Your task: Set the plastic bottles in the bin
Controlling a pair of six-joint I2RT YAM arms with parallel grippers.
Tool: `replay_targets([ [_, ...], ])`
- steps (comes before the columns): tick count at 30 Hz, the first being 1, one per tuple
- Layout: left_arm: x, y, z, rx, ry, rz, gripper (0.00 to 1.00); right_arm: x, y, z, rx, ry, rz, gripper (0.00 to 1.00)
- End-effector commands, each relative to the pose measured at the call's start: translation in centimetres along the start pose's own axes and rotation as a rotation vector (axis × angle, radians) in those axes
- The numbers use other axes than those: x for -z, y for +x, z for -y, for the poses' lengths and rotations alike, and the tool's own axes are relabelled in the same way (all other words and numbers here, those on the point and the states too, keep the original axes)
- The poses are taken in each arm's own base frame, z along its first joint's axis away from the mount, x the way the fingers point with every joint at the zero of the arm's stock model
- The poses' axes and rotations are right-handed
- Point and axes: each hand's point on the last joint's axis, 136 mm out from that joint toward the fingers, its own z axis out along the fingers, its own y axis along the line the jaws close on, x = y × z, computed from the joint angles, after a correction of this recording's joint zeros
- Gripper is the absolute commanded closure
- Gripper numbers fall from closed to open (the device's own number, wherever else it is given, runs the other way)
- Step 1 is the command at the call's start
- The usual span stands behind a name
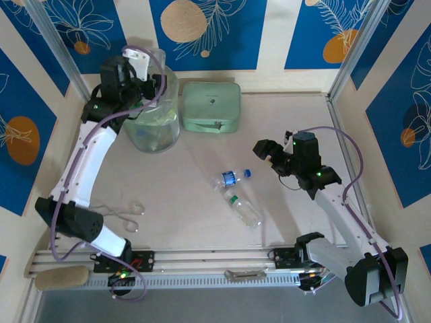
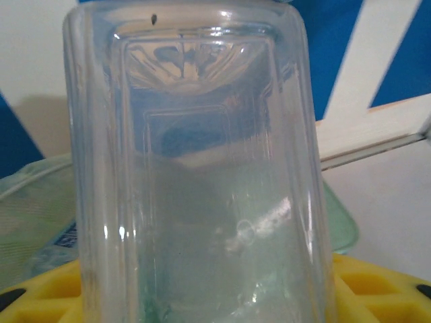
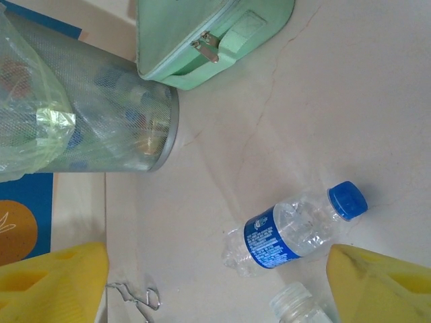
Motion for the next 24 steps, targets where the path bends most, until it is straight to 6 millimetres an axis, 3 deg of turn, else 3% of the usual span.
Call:
replay_targets([
  [1, -1.2, 0.8, -2.3, -0.040, -0.046, -0.070, 0.54, 0.8, -0.2, -0.3, 0.021, -0.002, 0.015, 0.15],
  [7, -4.5, 1.7, -4.8, -0.062, -0.095, -0.137, 0.54, 1.2, -0.3, -0.3, 0.027, 0.006, 0.019, 0.14],
  [11, -6.3, 3.4, -6.0, -0.057, -0.116, -0.191, 0.54, 1.5, -0.3, -0.2, 0.030, 0.009, 0.028, 0.14],
  [18, -7.3, 5.8, -7.4, -0.037, -0.150, -0.252, 0.53, 1.8, -0.2, -0.1, 0.035, 0.016, 0.033, 0.14],
  [20, -7.2, 6.0, -7.5, -0.031, -0.152, -0.256, 0.49, 1.8, -0.2, 0.0, 0.034, 0.014, 0.032, 0.14],
  [24, -7.0, 6.0, -7.5, -0.020, -0.157, -0.255, 0.30, 1.7, -0.1, 0.0, 0.026, 0.010, 0.029, 0.14],
])
